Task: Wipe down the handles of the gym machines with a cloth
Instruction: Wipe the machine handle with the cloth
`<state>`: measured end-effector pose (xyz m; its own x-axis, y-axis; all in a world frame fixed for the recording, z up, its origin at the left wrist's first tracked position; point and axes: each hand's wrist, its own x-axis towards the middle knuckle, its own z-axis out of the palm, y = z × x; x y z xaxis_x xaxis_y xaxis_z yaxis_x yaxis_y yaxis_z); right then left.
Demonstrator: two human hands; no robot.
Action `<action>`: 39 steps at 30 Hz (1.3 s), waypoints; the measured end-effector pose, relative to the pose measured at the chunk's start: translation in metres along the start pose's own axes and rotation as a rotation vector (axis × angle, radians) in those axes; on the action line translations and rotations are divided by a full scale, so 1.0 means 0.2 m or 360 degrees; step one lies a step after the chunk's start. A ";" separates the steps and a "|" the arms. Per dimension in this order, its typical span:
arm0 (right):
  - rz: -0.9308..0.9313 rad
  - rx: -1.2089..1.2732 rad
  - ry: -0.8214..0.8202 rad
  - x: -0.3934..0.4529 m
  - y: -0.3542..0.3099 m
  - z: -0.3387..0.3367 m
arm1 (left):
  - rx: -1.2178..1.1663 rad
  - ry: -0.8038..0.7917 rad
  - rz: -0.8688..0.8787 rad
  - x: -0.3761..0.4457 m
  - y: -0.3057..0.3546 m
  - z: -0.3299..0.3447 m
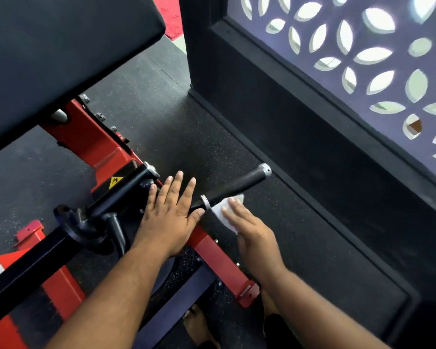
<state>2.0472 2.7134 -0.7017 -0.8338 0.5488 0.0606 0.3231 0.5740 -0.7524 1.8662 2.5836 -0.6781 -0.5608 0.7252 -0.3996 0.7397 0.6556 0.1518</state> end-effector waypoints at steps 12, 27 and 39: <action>0.1947 0.2487 0.0950 0.34 -0.41 -0.04 | -0.0051 -0.0017 0.0008 0.01 -0.01 -0.01; 0.1937 0.2423 0.0681 0.43 -0.46 -0.13 | -0.0087 0.0029 0.0016 0.02 -0.02 0.00; 0.1868 0.2381 0.0231 0.38 -0.48 -0.07 | -0.0106 0.0031 -0.0115 0.02 0.03 -0.01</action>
<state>1.9584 2.7081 -0.6161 -0.4492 0.3005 -0.8413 -0.0456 -0.9482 -0.3144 1.8683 2.5909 -0.6769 -0.6195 0.6791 -0.3939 0.6710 0.7184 0.1833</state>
